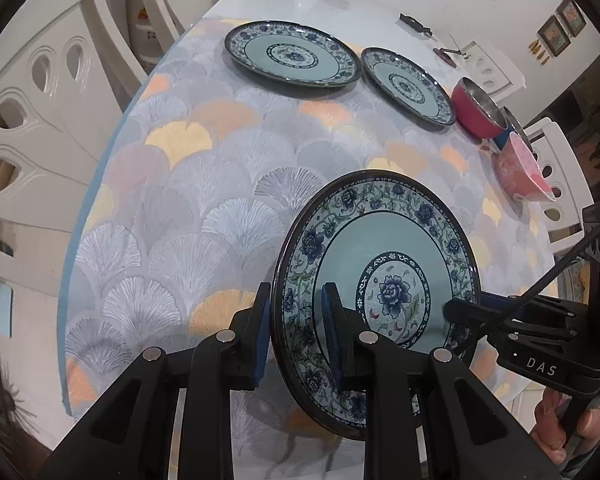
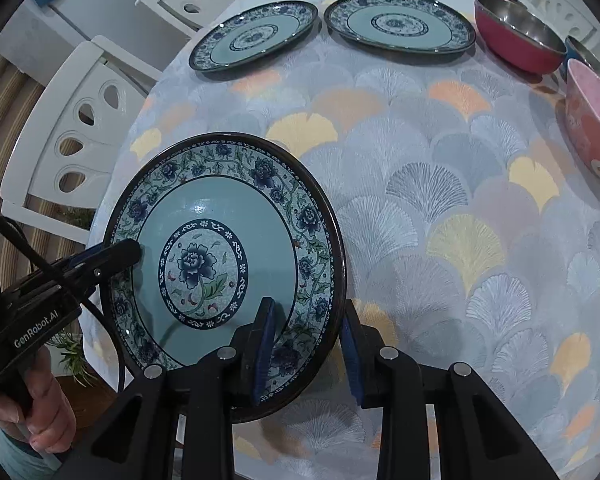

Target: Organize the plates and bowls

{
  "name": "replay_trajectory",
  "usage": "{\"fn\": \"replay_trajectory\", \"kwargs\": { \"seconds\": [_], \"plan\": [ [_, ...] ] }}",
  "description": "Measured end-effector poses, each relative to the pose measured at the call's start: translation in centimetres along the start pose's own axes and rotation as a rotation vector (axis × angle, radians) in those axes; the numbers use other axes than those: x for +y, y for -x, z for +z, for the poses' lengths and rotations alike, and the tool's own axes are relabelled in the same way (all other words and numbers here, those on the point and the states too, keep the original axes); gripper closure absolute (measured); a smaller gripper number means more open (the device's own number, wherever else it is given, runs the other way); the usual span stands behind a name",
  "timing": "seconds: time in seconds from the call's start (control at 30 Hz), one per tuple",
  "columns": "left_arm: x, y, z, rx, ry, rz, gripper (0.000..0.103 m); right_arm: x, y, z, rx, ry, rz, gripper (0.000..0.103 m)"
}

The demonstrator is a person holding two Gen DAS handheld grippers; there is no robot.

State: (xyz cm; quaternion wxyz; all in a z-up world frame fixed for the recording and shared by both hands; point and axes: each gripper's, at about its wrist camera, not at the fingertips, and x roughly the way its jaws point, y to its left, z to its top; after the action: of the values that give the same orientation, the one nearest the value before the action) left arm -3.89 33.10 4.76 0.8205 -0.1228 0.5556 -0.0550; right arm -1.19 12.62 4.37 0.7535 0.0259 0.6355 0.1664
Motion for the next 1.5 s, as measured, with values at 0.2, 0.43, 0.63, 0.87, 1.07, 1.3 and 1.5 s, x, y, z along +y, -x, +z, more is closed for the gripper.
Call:
{"fn": "replay_trajectory", "kwargs": {
  "seconds": [0.2, 0.43, 0.63, 0.87, 1.07, 1.3, 1.5],
  "plan": [
    [0.5, -1.5, 0.0, 0.027, 0.011, -0.003, 0.083, -0.1, -1.3, 0.4, 0.028, -0.023, -0.008, 0.073],
    [1.5, -0.1, 0.0, -0.002, -0.009, 0.069, 0.081, -1.3, -0.2, 0.9, 0.015, -0.06, 0.018, 0.073],
    [3.2, 3.4, 3.2, -0.109, 0.003, 0.099, 0.081, -2.9, 4.5, 3.7, -0.104, -0.087, 0.043, 0.073],
    [1.8, 7.0, 9.3, -0.258, -0.02, 0.023, 0.069, -0.4, 7.6, 7.4, -0.195, -0.032, 0.059, 0.073],
    [0.5, 6.3, 14.7, -0.275, -0.092, 0.034, 0.05, 1.7, 8.0, 9.4, -0.229, 0.012, 0.048, 0.049],
    [2.5, 2.5, 19.5, -0.245, -0.042, -0.019, 0.041, 0.9, 5.4, 12.7, -0.184, -0.003, 0.06, 0.048],
    [4.4, -2.7, 21.9, -0.14, -0.014, -0.027, 0.041, 0.2, 1.5, 15.9, -0.122, -0.038, 0.071, 0.048]
  ]
}}
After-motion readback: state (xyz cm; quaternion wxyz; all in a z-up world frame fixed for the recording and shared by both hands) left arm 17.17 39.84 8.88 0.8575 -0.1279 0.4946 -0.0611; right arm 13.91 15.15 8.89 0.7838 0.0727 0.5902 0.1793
